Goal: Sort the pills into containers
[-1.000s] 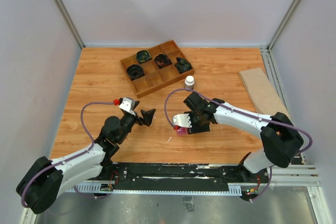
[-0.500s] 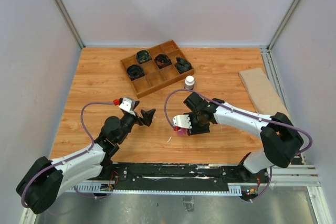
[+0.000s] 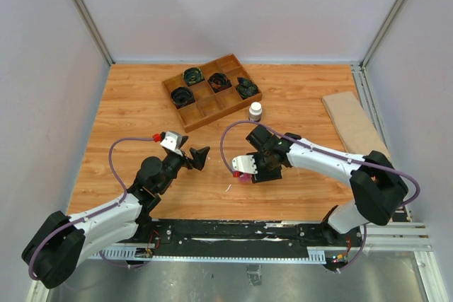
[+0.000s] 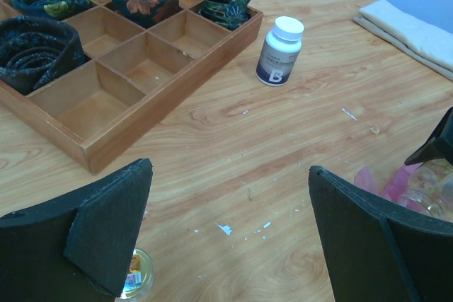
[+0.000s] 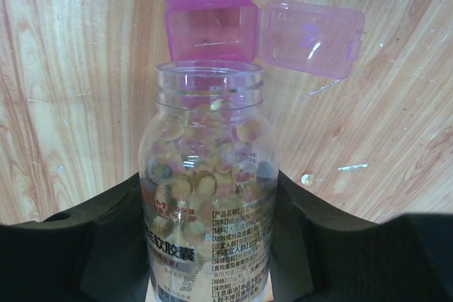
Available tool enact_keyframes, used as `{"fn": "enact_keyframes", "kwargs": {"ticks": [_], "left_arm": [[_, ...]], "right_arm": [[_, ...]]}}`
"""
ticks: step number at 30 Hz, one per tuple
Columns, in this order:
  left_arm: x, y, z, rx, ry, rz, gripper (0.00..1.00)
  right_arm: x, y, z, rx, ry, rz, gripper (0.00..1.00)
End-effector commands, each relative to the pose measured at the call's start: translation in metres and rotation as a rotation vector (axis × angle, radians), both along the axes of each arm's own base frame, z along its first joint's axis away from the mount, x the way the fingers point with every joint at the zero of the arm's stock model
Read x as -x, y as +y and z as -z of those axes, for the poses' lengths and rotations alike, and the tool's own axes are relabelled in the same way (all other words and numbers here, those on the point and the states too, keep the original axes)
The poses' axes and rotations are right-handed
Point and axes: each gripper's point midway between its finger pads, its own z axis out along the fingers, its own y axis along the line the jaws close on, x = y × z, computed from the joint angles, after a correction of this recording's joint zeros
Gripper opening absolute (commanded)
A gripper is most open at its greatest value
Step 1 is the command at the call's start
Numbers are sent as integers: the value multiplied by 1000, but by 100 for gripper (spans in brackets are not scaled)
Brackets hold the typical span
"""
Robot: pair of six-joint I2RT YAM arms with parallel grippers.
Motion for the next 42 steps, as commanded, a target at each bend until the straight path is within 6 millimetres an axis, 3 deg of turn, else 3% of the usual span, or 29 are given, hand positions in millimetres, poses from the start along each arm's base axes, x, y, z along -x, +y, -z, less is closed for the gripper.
{"fn": "enact_keyframes", "kwargs": {"ticks": [1,2,5,7,10,12,14,16,17,19,21,23,26,28,42], "left_arm": [[0,-1,-10,12,-39,1,96],[0,-1,-10,12,-40,1,96],[0,-1,-10,12,-40,1,96],[0,-1,-10,11,-40,2,96],[0,-1,-10,12,-40,1,96],[0,-1,-10,11,-40,2,96],[0,-1,-10,11,-39,0,96],[0,-1,-9,10,-38,2,96],[0,-1,-10,11,-39,2,96],[0,-1,-10,12,-41,1,96],[0,-1,-10,11,-40,2,96],[0,-1,-10,11,-39,2,96],[0,-1,-9,10,-38,3,96],[0,-1,-10,12,-39,1,96],[0,-1,-10,11,-40,1,96]], "right_arm": [[3,5,-1,-3,-27,-26,1],[-8,1,-3,4,-56,12,1],[5,3,0,12,9,-21,1],[-9,-2,-3,21,-44,30,1],[13,4,2,2,17,-56,0],[-16,-1,-9,4,-65,46,0],[8,0,0,7,46,-8,1],[-7,2,-3,11,-69,3,1],[-7,-2,-4,11,-20,35,1],[4,3,1,16,8,-15,1],[-12,-6,-2,30,-59,47,1],[5,3,-3,6,27,1,1],[-11,-5,-2,39,-38,46,1],[-2,-1,-2,16,1,26,0],[-5,-1,-2,12,-16,29,1]]}}
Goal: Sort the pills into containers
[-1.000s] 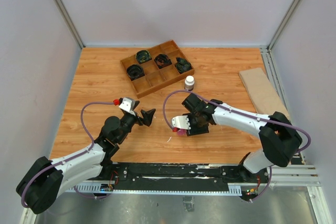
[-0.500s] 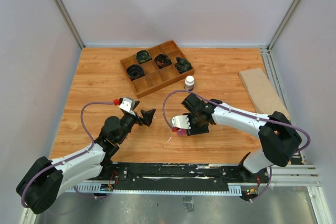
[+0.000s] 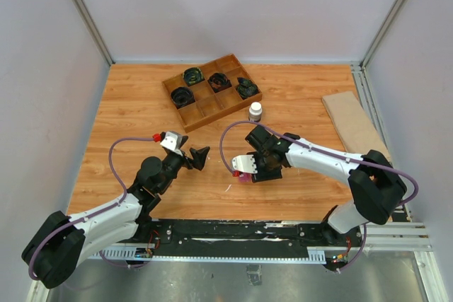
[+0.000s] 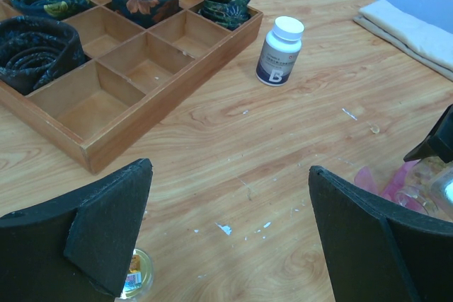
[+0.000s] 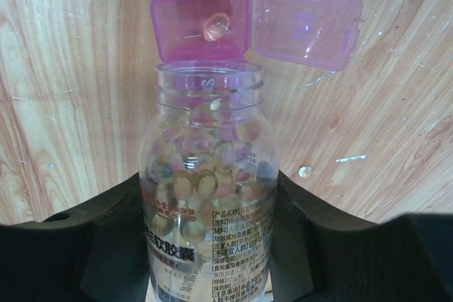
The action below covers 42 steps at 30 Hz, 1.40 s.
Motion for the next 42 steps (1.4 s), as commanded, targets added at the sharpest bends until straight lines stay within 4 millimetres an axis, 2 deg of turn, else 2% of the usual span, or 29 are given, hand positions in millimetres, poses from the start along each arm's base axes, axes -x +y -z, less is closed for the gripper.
{"fn": "enact_keyframes", "kwargs": {"ticks": [1,8,12,15,20,24,29,32,36,38,42], "left_arm": [[0,-1,-9,10,-39,1,96],[-1,-1,-10,10,-36,-3,96],[-1,-1,-12,11,-37,2,98],[7,-6,-18,62,-26,40,99],[33,-24,-23,193,28,183,99],[41,-21,-17,272,127,174,99],[50,-20,-16,381,225,169,97],[45,-13,-8,398,284,97,94],[30,10,8,382,389,-105,92],[27,20,20,368,454,-190,90],[22,30,39,352,548,-315,86]], "right_arm": [[-1,2,-5,-19,3,13,1],[6,8,-10,-71,47,5,1],[10,12,-21,-148,95,18,1],[13,17,-37,-252,137,38,1],[14,22,-72,-447,176,72,1],[11,28,-111,-650,176,113,1],[13,45,-163,-902,156,112,2],[19,61,-182,-993,264,129,2],[28,78,-209,-1129,377,91,1],[30,78,-213,-1156,374,62,2],[27,66,-210,-1172,341,68,2]]}}
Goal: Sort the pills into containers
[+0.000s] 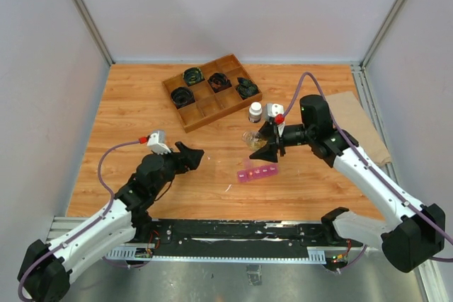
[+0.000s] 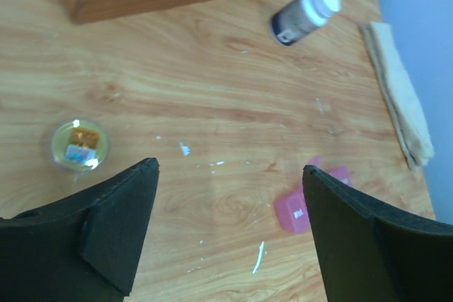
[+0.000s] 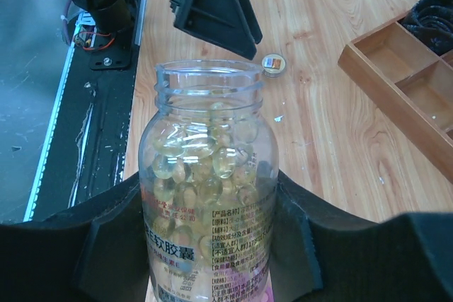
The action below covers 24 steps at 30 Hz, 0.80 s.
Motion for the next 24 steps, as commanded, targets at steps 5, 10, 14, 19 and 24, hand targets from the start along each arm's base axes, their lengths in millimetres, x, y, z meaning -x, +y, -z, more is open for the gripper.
{"fn": "enact_keyframes", "kwargs": {"ticks": [5,10,14,19,24], "left_arm": [[-19,35,41,-137,271,-299,79],[-37,50,51,-313,356,-431,73],[-44,62,61,-463,410,-500,73],[-46,59,80,-524,446,-467,73],[-48,55,93,-549,473,-441,69]], "right_arm": [[-4,-17,-10,-95,-5,15,3],[-3,-19,-12,-95,-17,21,3],[-4,-21,-8,-83,-39,39,4],[-6,-22,-6,-70,-49,51,4],[-7,-23,-4,-66,-47,53,3]]}}
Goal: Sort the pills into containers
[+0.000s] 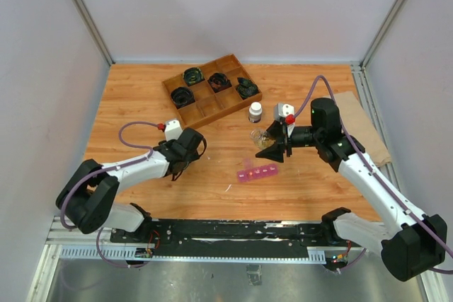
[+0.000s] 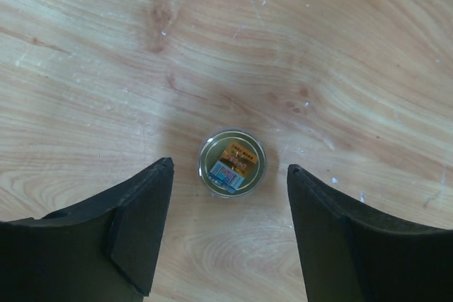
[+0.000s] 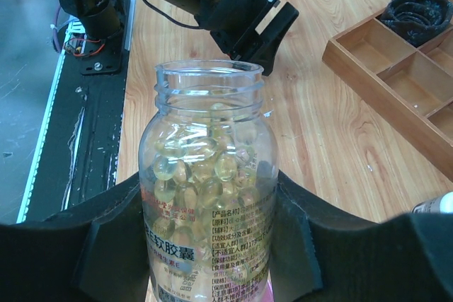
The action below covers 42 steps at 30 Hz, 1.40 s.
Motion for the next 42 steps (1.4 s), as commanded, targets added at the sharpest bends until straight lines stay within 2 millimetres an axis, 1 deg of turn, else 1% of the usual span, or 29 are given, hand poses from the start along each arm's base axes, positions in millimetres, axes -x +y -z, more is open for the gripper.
{"fn": "enact_keyframes", "kwargs": {"ticks": [1,4,5,9,10,11,12,16,17,18,23,26,28,29,31,33,34,35,36,37,38,39,40,41,42], "left_arm": [[-6,3,2,-39,-3,-3,67],[-8,6,6,-34,5,-8,66],[-8,8,8,-31,9,-9,63],[-10,9,14,-24,27,-15,61],[-10,9,15,-25,32,-13,59],[-10,8,16,-25,38,-7,55],[-10,7,17,-26,44,-6,54],[-6,7,22,-37,76,-1,54],[-5,8,23,-41,87,4,50],[-3,9,24,-46,96,1,49],[-1,11,27,-58,105,1,48],[-3,9,23,-60,100,18,38],[-7,5,15,-44,84,38,29],[-8,1,9,-31,74,55,24],[-11,-11,-6,17,43,116,17],[-12,-31,-28,101,-17,227,13],[-11,-44,-42,159,-65,304,13],[-9,-59,-60,227,-130,388,13],[-5,-72,-84,304,-212,466,13],[1,-84,-97,370,-265,533,12],[8,-96,-125,450,-358,611,12],[16,-108,-146,525,-432,684,12],[31,-122,-167,620,-485,781,12],[41,-131,-193,700,-572,856,12],[51,-136,-206,761,-612,904,12]], "right_arm": [[-2,-2,-3,-6,-40,4,4],[-3,-2,-1,-4,-36,1,4],[-3,-2,-1,-3,-36,1,4],[-3,-2,0,-1,-33,0,4],[-3,-2,1,0,-32,2,4],[-3,-2,1,0,-32,2,4],[-3,-2,1,0,-33,3,4],[-3,-3,1,0,-34,2,4],[-3,-2,1,0,-34,2,4],[-3,-2,0,-1,-35,1,4],[-3,-2,1,-1,-33,0,4],[-2,-2,1,-1,-36,-3,4],[-1,-3,3,5,-42,-9,4],[-1,-4,4,10,-49,-13,4],[1,-5,6,24,-63,-22,4],[2,-7,6,38,-84,-36,3],[3,-8,5,42,-89,-40,3],[5,-10,3,44,-97,-46,3],[7,-11,2,44,-99,-56,3],[9,-12,0,40,-102,-63,3],[10,-14,-2,36,-105,-67,3],[12,-15,-4,30,-110,-74,3],[13,-17,-5,29,-119,-76,3],[13,-19,-6,28,-128,-73,3],[12,-21,-6,33,-137,-64,3]]}}
